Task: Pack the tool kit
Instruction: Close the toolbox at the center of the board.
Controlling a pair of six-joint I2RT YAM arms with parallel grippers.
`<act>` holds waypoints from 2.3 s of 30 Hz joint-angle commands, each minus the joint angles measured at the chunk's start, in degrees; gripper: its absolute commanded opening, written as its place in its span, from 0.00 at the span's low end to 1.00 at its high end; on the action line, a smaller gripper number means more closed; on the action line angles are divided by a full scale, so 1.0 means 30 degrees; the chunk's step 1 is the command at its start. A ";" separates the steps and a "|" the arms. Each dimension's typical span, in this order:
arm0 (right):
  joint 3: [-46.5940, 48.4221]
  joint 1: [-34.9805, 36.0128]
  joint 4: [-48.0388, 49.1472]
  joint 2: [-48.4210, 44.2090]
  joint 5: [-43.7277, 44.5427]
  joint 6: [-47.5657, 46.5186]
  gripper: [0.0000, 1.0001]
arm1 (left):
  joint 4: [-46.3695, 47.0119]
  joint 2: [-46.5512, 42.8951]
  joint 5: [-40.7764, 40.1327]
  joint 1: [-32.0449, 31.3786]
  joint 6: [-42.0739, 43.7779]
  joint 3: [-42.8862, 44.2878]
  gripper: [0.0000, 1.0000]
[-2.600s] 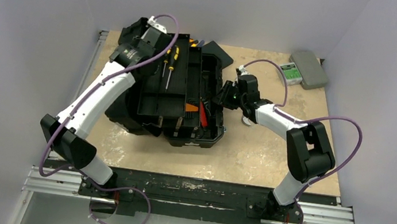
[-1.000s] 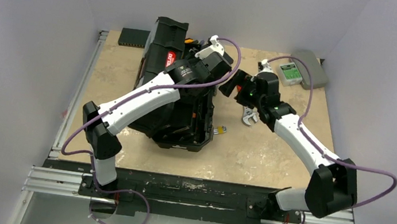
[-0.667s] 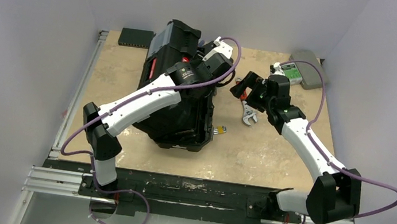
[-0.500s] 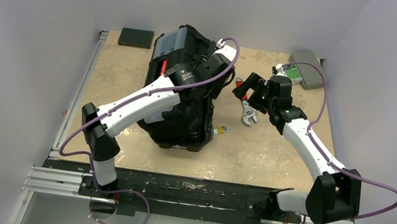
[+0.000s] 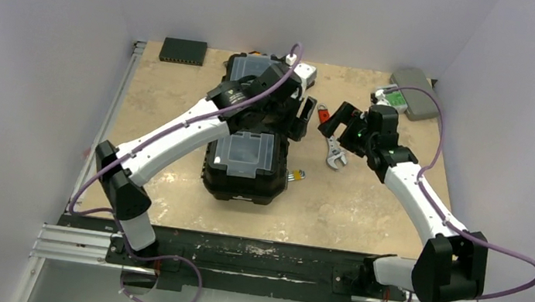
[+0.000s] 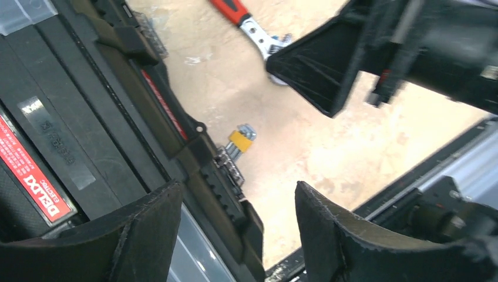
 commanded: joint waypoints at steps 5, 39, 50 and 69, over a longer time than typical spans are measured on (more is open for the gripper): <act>0.0135 -0.0120 0.0702 -0.0088 -0.3173 -0.1645 0.99 | 0.0773 -0.4645 0.2483 0.0954 -0.0317 -0.0423 0.78; -0.0693 0.7173 0.7410 0.4084 -0.9190 0.1725 0.94 | 0.0699 -1.3459 0.2333 0.7794 0.0641 -1.0630 0.99; 0.0796 0.5067 0.2807 0.2288 -0.7976 -0.0822 0.96 | -0.0766 -1.0998 -0.0983 0.5027 0.2419 -0.7829 0.91; 0.0723 -0.1328 0.4745 0.5830 -0.9087 0.1566 0.82 | -0.0331 -0.5304 -0.4069 0.3127 0.2841 -0.3946 0.95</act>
